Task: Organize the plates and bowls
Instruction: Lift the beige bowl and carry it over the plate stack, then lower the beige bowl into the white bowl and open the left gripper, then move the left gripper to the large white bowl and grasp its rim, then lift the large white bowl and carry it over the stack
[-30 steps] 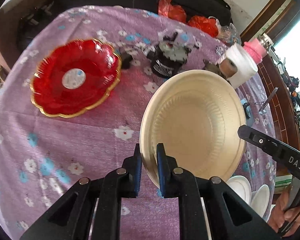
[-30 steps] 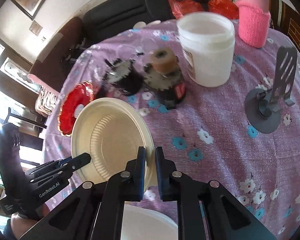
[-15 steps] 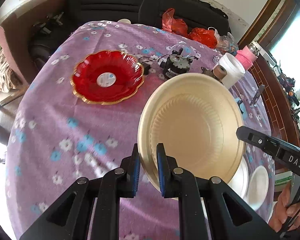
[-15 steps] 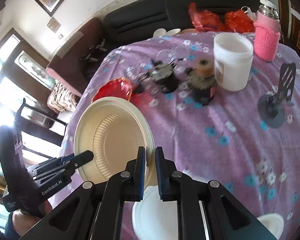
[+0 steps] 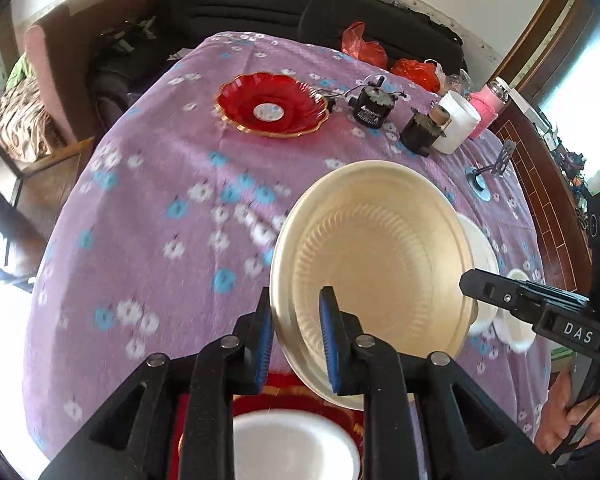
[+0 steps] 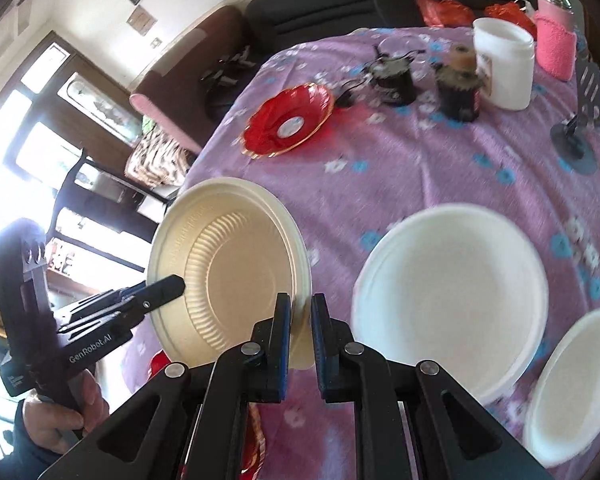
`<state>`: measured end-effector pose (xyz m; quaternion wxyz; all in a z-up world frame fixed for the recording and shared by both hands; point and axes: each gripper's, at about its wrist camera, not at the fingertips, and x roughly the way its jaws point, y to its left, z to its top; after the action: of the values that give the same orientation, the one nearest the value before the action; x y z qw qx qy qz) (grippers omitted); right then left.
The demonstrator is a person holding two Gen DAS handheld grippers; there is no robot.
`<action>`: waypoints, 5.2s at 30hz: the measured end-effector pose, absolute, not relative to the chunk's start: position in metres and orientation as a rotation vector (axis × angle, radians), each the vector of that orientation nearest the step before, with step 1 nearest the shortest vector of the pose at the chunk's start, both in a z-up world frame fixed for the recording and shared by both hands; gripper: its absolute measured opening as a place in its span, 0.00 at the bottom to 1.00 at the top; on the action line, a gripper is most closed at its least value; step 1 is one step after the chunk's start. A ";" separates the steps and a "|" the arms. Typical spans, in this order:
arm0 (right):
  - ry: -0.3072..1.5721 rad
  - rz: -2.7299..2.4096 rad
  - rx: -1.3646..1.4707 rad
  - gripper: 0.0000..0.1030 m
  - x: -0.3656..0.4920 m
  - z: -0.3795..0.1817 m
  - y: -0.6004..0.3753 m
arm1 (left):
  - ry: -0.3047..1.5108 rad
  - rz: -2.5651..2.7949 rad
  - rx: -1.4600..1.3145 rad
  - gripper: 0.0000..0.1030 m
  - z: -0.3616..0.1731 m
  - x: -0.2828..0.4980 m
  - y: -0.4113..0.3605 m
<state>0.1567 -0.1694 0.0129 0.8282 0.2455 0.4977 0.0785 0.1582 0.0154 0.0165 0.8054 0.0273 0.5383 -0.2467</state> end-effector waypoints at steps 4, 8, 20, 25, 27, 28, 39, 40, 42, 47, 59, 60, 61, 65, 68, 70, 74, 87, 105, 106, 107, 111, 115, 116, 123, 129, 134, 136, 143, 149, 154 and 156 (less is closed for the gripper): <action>1.061 0.205 0.507 0.12 0.141 0.016 -0.149 | 1.158 -0.515 0.026 0.19 0.014 0.137 0.042; 1.075 0.245 0.488 0.12 0.128 0.017 -0.130 | 1.171 -0.496 0.010 0.19 0.007 0.117 0.066; 1.169 0.350 0.408 0.12 0.100 -0.004 -0.074 | 1.233 -0.414 -0.068 0.19 -0.023 0.067 0.125; 1.197 0.371 0.427 0.12 0.092 -0.015 -0.068 | 1.253 -0.405 -0.083 0.19 -0.033 0.051 0.134; 1.202 0.375 0.442 0.12 0.090 -0.017 -0.068 | 1.249 -0.400 -0.065 0.19 -0.034 0.045 0.134; 1.205 0.375 0.438 0.12 0.089 -0.018 -0.067 | 1.249 -0.400 -0.058 0.19 -0.034 0.044 0.134; 1.219 0.380 0.441 0.14 0.083 -0.025 -0.063 | 1.223 -0.394 -0.067 0.19 -0.026 0.039 0.139; 1.220 0.381 0.444 0.14 0.084 -0.026 -0.063 | 1.223 -0.393 -0.066 0.19 -0.026 0.039 0.139; 1.223 0.390 0.453 0.15 0.083 -0.026 -0.063 | 1.222 -0.394 -0.064 0.19 -0.025 0.039 0.139; 1.206 0.401 0.474 0.29 0.077 -0.021 -0.067 | 1.215 -0.389 -0.065 0.22 -0.022 0.039 0.140; 1.113 0.308 0.614 0.31 0.052 -0.010 -0.125 | 1.148 -0.403 -0.049 0.33 0.008 0.046 0.128; 1.109 0.292 0.629 0.31 0.048 -0.011 -0.132 | 1.145 -0.416 -0.043 0.35 0.011 0.046 0.121; 1.106 0.277 0.644 0.31 0.045 -0.012 -0.138 | 1.143 -0.431 -0.036 0.36 0.013 0.046 0.115; 1.093 0.211 0.717 0.31 0.030 -0.022 -0.168 | 1.136 -0.500 0.008 0.40 0.020 0.043 0.082; 1.076 0.167 0.764 0.31 0.020 -0.026 -0.189 | 1.134 -0.556 0.053 0.40 0.024 0.040 0.052; 1.061 0.143 0.790 0.31 0.013 -0.027 -0.202 | 1.148 -0.604 0.079 0.41 0.025 0.039 0.029; 1.022 0.091 0.847 0.31 -0.002 -0.028 -0.231 | 1.179 -0.660 0.110 0.41 0.024 0.041 -0.008; 0.935 -0.032 0.950 0.31 -0.034 -0.029 -0.313 | 1.240 -0.709 0.196 0.42 0.011 0.055 -0.096; 1.013 -0.082 0.790 0.31 0.076 -0.022 -0.339 | 1.314 -0.567 0.102 0.42 -0.029 0.134 -0.128; 1.018 -0.082 0.786 0.31 0.078 -0.023 -0.339 | 1.316 -0.564 0.105 0.42 -0.031 0.135 -0.128; 1.024 -0.085 0.783 0.31 0.080 -0.025 -0.339 | 1.317 -0.561 0.107 0.42 -0.033 0.136 -0.128; 1.037 -0.089 0.785 0.31 0.087 -0.031 -0.340 | 1.330 -0.556 0.108 0.42 -0.041 0.141 -0.131; 1.048 -0.086 0.778 0.31 0.094 -0.036 -0.339 | 1.336 -0.552 0.118 0.42 -0.048 0.145 -0.135; 1.051 -0.085 0.776 0.31 0.096 -0.037 -0.339 | 1.338 -0.553 0.121 0.42 -0.050 0.146 -0.136; 1.069 -0.086 0.760 0.23 0.108 -0.049 -0.331 | 1.350 -0.574 0.151 0.26 -0.063 0.150 -0.144; 1.045 -0.087 0.736 0.15 0.103 -0.042 -0.321 | 1.317 -0.600 0.181 0.16 -0.058 0.142 -0.147; 1.017 -0.085 0.733 0.15 0.095 -0.031 -0.319 | 1.279 -0.615 0.186 0.16 -0.044 0.133 -0.145; 1.004 -0.080 0.731 0.15 0.091 -0.025 -0.318 | 1.263 -0.622 0.191 0.16 -0.038 0.128 -0.143; 0.972 -0.061 0.717 0.15 0.074 -0.008 -0.309 | 1.239 -0.637 0.177 0.16 -0.024 0.114 -0.133; 0.964 -0.032 0.716 0.15 0.061 -0.002 -0.295 | 1.219 -0.637 0.148 0.16 -0.010 0.103 -0.115; 0.955 0.005 0.710 0.15 0.056 0.006 -0.279 | 1.204 -0.624 0.124 0.16 -0.002 0.096 -0.096; 0.950 0.021 0.698 0.15 0.055 0.010 -0.272 | 1.193 -0.616 0.116 0.16 0.002 0.094 -0.088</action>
<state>0.0553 -0.2720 0.0103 0.8313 0.3291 0.4479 0.0099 0.0938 -0.0877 0.0017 0.7813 0.0537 0.5525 -0.2852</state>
